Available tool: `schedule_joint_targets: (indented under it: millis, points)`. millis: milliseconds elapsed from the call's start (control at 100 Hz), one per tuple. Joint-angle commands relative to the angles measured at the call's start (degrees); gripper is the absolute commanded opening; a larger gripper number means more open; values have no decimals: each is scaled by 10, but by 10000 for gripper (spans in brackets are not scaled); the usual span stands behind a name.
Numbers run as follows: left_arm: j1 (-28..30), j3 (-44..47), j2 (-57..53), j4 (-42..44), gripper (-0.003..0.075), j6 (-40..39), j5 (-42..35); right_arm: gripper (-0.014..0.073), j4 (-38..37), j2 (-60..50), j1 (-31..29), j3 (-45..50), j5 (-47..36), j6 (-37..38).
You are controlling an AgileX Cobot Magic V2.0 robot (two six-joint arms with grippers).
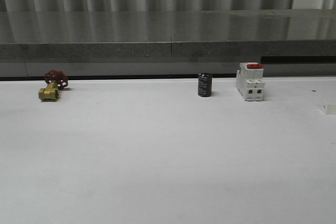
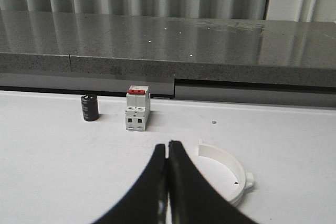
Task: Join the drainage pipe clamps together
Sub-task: 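Close the left gripper on the end of the white half-ring clamp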
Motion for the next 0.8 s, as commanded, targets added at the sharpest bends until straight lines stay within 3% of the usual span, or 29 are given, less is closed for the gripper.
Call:
schedule_joint_targets:
  millis: [0,120,190,400,790]
  points:
    - [1,-15,-26,-7,459,5,-16,-67,-7,-8,-3,-11,-46,0]
    - [1,-15,-26,-7,421,5,-16,-67,-7,-8,-3,-11,-46,0]
    - [1,-15,-26,-5,348,5,-16,-67,-7,-8,-3,-11,-46,0]
    - [1,-15,-26,-5,-14,5,-15,-67,-7,-8,-3,-11,-46,0]
    - [-24,-15,-92,-58,-20,5,24,-67,-7,-8,-3,-11,-46,0]
